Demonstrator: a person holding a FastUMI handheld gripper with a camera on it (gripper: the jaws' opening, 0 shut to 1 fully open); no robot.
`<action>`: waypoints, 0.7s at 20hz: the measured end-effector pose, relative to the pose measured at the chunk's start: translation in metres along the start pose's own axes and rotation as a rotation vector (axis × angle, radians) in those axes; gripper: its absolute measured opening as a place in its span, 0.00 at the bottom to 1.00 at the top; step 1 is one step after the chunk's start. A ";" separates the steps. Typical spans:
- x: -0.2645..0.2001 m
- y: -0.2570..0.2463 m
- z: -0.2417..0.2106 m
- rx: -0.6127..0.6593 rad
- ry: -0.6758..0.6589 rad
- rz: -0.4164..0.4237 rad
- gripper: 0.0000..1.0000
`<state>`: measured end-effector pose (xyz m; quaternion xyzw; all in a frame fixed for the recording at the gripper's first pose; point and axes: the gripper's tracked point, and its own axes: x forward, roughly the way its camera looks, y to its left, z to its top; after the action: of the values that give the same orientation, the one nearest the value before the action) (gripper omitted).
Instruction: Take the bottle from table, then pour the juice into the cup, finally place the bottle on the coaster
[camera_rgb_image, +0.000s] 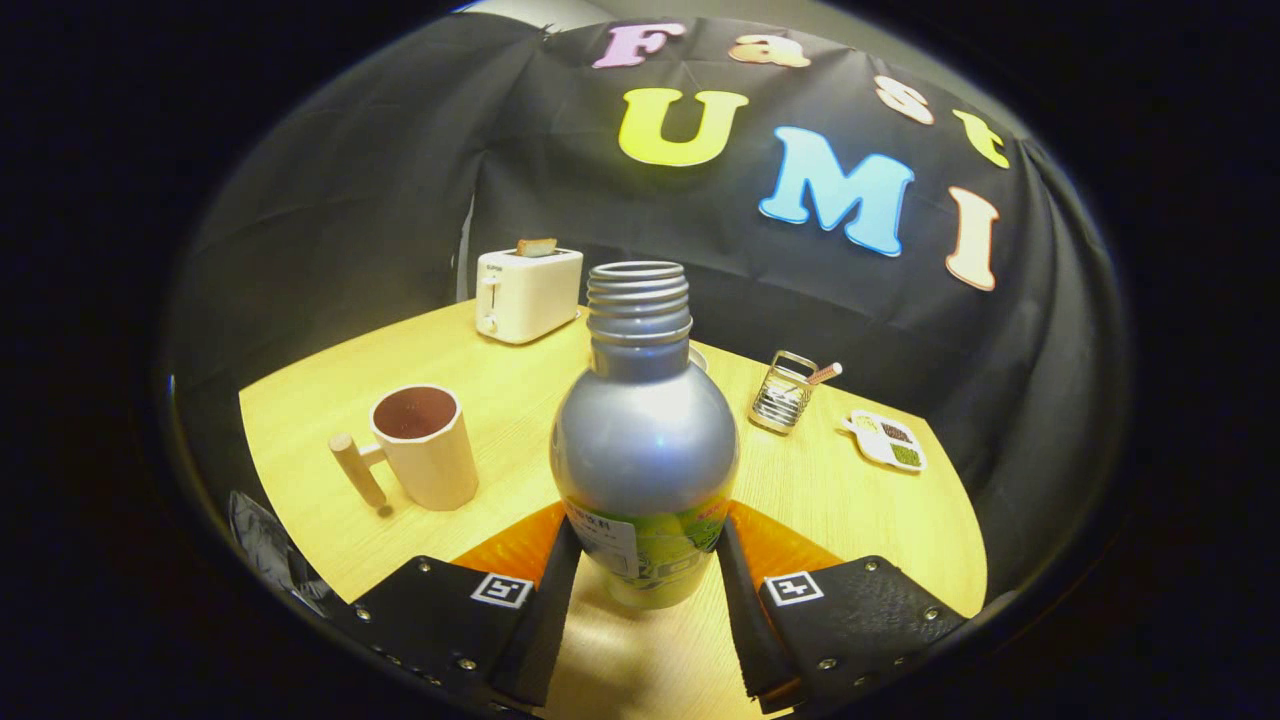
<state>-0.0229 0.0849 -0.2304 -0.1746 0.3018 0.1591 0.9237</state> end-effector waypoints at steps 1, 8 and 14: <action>0.000 0.001 0.002 -0.041 0.001 -0.002 0.70; 0.007 0.017 0.009 -0.181 0.037 -0.001 0.70; 0.011 0.027 0.008 -0.292 0.089 -0.006 0.70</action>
<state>-0.0213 0.1144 -0.2371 -0.3150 0.3157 0.1909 0.8745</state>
